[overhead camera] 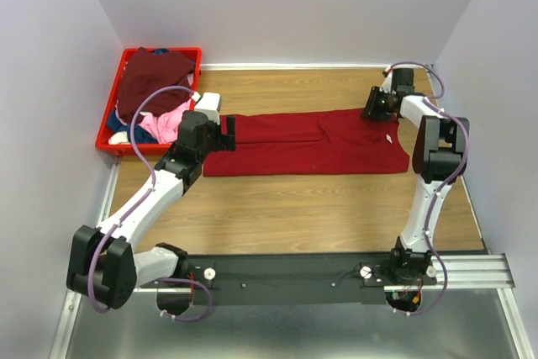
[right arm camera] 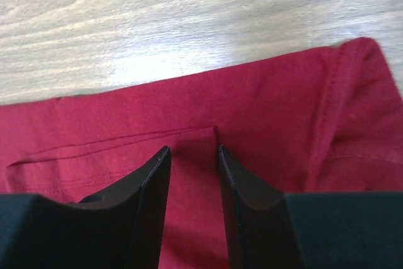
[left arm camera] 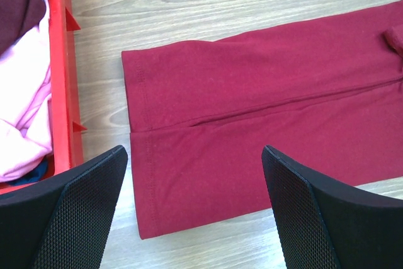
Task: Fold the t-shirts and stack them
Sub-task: Fold the tshirt
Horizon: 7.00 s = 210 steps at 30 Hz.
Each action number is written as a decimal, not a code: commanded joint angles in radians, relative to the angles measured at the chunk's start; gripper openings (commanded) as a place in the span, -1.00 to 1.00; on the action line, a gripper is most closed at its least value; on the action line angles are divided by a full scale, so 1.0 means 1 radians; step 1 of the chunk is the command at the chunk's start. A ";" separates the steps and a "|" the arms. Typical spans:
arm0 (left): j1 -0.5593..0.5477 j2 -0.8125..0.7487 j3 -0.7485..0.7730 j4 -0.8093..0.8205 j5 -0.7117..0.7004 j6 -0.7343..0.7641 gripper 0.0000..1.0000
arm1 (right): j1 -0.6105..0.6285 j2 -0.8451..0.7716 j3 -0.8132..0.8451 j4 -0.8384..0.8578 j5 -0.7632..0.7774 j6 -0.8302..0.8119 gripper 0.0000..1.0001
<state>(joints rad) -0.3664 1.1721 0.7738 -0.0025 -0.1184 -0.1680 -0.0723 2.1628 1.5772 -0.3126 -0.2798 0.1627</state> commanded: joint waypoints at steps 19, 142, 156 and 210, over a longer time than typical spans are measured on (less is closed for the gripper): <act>0.001 0.012 0.032 -0.019 0.026 0.012 0.90 | -0.004 -0.037 0.047 -0.016 -0.006 -0.040 -0.88; -0.080 0.044 0.127 -0.048 -0.029 0.019 0.86 | 0.079 0.179 0.024 0.181 -0.124 0.357 0.10; -0.115 0.035 0.053 -0.146 0.273 -0.174 0.77 | 0.129 -0.219 -0.095 0.021 -0.038 0.231 0.15; -0.372 0.287 0.125 -0.251 0.359 -0.288 -0.60 | 0.517 -1.041 -0.942 -0.283 0.065 0.523 -0.11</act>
<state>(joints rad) -0.7704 1.4899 0.8730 -0.2317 0.2874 -0.4473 0.4389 1.1130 0.5972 -0.5587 -0.1978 0.6968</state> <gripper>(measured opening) 0.203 0.444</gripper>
